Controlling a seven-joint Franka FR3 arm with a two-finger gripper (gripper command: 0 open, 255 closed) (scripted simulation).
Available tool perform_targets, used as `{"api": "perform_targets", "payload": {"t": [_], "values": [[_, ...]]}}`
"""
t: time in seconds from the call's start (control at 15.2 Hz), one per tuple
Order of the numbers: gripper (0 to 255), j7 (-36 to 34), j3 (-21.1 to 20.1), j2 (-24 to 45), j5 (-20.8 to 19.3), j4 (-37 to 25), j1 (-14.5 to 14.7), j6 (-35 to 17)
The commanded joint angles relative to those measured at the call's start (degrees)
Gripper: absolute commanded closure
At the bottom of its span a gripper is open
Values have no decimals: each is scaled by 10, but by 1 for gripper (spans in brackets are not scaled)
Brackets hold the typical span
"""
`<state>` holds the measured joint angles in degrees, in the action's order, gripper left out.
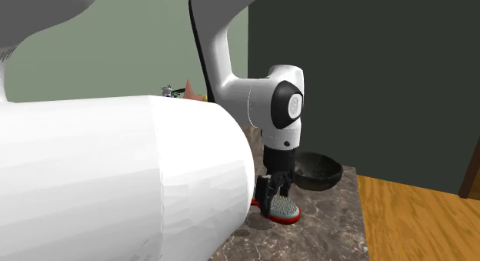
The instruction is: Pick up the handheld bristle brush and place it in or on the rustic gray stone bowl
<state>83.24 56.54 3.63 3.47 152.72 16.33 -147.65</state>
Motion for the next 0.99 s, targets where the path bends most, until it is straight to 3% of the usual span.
{"api": "perform_targets", "payload": {"t": [0.0,0.4,0.46,0.92], "values": [[0,13,-5,11,18,1,-2,-7],[0,13,-5,10,18,1,-2,-6],[255,13,-5,10,18,1,-2,-6],[255,13,-5,10,18,1,-2,-6]]}}
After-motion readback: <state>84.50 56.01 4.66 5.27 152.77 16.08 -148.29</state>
